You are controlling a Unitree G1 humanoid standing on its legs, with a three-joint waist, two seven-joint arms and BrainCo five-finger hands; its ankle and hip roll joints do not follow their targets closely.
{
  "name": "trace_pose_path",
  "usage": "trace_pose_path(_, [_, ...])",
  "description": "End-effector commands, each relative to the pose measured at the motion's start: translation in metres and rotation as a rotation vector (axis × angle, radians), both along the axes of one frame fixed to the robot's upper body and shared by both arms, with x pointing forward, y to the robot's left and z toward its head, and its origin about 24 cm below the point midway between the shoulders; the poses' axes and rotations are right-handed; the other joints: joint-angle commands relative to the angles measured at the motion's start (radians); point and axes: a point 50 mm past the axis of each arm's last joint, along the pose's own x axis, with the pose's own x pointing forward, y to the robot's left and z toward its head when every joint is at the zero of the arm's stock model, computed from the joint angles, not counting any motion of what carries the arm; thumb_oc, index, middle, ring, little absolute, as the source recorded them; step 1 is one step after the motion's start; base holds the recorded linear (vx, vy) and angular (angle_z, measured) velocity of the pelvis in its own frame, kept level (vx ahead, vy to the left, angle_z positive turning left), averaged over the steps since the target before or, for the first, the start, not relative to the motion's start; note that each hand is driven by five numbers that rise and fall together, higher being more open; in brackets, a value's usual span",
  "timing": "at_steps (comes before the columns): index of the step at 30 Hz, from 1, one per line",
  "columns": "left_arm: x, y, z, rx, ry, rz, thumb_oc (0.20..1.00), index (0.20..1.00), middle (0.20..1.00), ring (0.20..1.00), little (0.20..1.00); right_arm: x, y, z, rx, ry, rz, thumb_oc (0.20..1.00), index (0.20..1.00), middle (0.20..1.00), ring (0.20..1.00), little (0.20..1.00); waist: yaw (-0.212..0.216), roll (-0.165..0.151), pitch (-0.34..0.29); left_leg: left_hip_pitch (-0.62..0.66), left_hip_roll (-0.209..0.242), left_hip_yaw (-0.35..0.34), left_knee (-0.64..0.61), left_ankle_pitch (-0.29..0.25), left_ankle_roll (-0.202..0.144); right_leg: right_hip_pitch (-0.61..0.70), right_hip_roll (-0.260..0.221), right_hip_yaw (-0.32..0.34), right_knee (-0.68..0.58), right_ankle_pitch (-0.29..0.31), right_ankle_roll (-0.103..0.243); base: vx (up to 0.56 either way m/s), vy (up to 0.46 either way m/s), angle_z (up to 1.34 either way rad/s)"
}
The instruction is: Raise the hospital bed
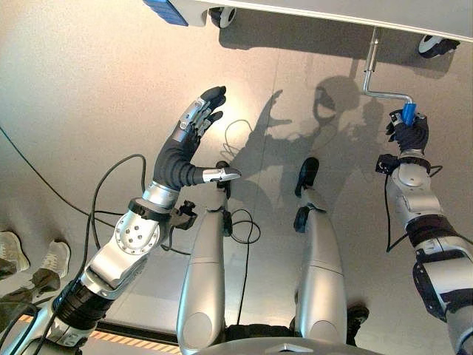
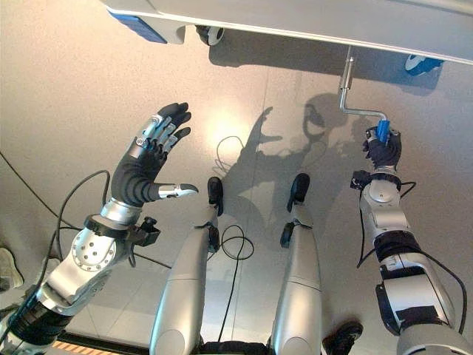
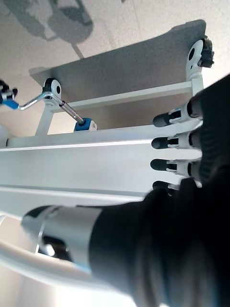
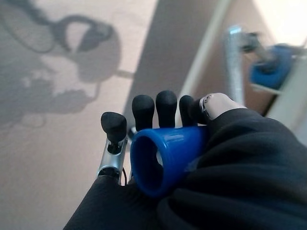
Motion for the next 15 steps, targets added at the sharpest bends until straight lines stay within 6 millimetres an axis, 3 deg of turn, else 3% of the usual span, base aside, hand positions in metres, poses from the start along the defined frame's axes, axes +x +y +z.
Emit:
trace_pose_path(1, [-0.007, -0.001, 0.010, -0.091, -0.065, -0.030, 1.000, 1.000, 1.000, 1.000, 1.000, -0.059, -0.091, -0.022, 0.042, 0.193, -0.379, 0.200, 0.200, 0.200, 0.200, 0.200, -0.017, 0.076, -0.021, 0.002, 0.010, -0.034, -0.094, 0.068, 0.000, 0.009, 0.045, -0.013, 0.122, -0.110, 0.014, 0.00, 0.000, 0.00])
trace_pose_path(7, [-0.006, -0.007, 0.010, -0.099, -0.060, -0.059, 1.000, 1.000, 1.000, 1.000, 1.000, -0.059, -0.097, -0.023, 0.034, 0.293, -0.396, 0.200, 0.200, 0.200, 0.200, 0.200, 0.003, 0.097, -0.021, -0.019, 0.006, -0.043, -0.079, 0.066, 0.002, -0.008, 0.038, -0.015, 0.136, -0.116, 0.013, 0.00, 0.000, 0.00])
trace_pose_path(15, [-0.003, -0.014, 0.013, -0.146, -0.062, -0.080, 1.000, 1.000, 1.000, 1.000, 1.000, -0.041, -0.076, -0.026, 0.033, 0.356, -0.325, 0.200, 0.200, 0.200, 0.200, 0.200, 0.034, 0.121, -0.021, -0.065, -0.005, -0.062, -0.041, 0.055, 0.010, -0.044, 0.034, -0.016, 0.179, -0.133, 0.008, 0.00, -0.002, 0.01])
